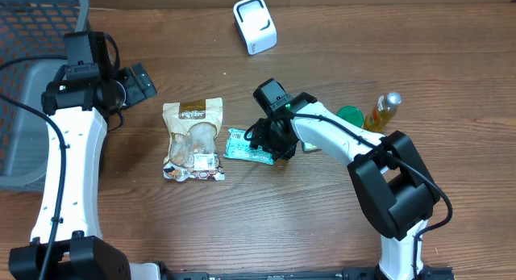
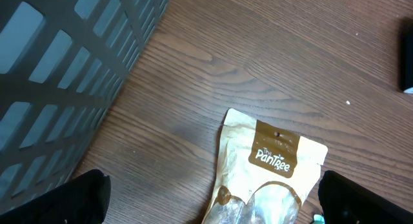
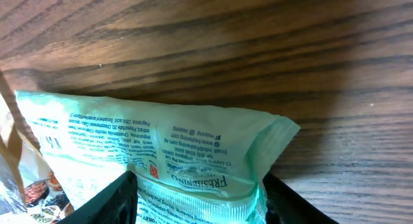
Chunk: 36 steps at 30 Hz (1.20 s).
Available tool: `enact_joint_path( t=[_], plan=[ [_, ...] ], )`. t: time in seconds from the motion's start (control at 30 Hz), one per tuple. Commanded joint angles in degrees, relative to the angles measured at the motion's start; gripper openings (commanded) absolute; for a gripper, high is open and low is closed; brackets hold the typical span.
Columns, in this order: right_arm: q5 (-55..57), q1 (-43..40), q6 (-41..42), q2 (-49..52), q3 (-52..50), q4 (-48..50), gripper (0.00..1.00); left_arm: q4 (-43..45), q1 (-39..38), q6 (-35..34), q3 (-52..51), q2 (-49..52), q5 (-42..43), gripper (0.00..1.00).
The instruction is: Scan the item barcode
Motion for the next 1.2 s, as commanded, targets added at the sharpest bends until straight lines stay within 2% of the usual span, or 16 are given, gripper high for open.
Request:
enact_joint_path(
  t=[0.0,0.17,0.43,0.67,0.83,1.17],
  plan=[
    [0.9,0.1,0.0,0.5,-1.0,-2.1,0.58,0.2,0.5,0.2,0.4,0.3,-0.3,1.00],
    [0.0,0.1,-0.2,0.5,-1.0,-3.0,0.57,0.2,0.5,0.2,0.4,0.3,-0.3,0.99],
    [0.0,0.1,-0.3,0.5,-1.4,-0.8,0.48,0.2,0.5,0.2,0.4,0.3,-0.3,1.00],
    [0.0,0.1,-0.3,0.5,-5.2,3.7,0.46,0.2,0.5,0.2,0.4,0.3,-0.3,0.99],
    [0.0,0.1,-0.2,0.5,-5.4,4.4,0.39,0.2,0.5,0.2,0.4,0.3,-0.3,1.00],
    [0.0,0.1,-0.2,0.5,-5.4,4.6,0.38,0.2,0.5,0.2,0.4,0.3,-0.3,0.99]
  ],
)
